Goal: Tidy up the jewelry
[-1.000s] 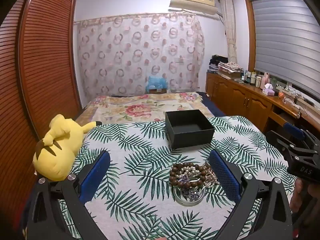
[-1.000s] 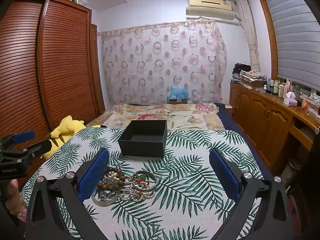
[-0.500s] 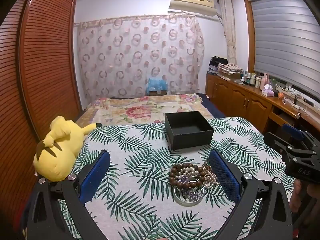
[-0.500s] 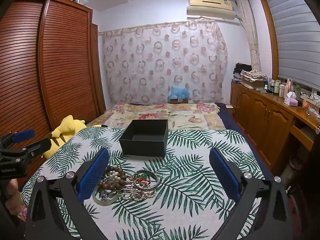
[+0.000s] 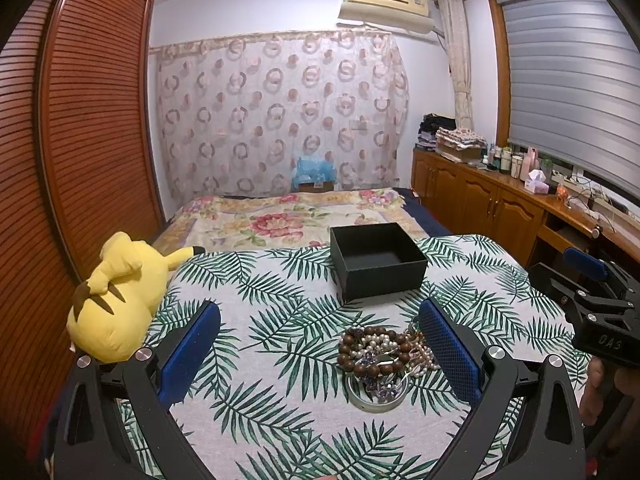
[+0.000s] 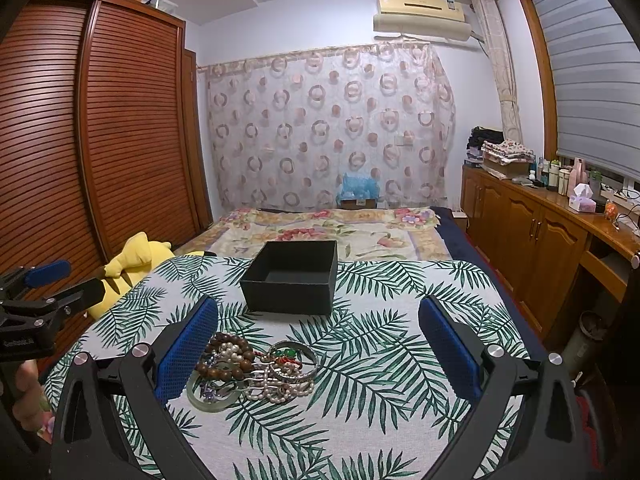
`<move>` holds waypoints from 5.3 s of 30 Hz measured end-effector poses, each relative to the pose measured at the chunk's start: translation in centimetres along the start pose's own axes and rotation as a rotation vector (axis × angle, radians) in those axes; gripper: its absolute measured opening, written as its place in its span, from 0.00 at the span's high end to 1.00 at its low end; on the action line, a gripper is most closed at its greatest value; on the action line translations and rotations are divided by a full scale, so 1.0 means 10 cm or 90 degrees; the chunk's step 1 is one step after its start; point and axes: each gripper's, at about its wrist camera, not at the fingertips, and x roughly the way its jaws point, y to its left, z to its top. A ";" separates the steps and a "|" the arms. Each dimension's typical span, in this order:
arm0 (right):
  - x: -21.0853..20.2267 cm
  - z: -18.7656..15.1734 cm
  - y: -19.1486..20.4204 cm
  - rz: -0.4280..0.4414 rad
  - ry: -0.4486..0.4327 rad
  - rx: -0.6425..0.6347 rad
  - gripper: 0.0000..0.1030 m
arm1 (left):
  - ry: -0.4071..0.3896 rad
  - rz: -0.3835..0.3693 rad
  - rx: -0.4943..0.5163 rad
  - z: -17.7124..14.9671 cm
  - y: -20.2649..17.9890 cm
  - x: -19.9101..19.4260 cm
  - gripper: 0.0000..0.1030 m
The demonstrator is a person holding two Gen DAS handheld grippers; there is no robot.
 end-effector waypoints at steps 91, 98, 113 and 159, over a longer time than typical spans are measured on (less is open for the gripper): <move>0.91 -0.45 -0.05 0.098 0.194 -0.074 0.31 | 0.188 -0.107 0.019 -0.56 -0.04 1.17 0.07; 1.02 -0.51 -0.06 0.107 0.222 -0.084 0.33 | 0.235 -0.163 0.021 -0.64 -0.15 1.41 0.07; 1.06 -0.57 -0.09 0.106 0.229 -0.082 0.33 | 0.249 -0.209 -0.056 -0.56 0.11 1.56 0.63; 1.56 -0.21 -0.18 0.163 0.267 -0.137 0.96 | 0.086 -0.231 0.024 0.47 -0.13 1.19 0.88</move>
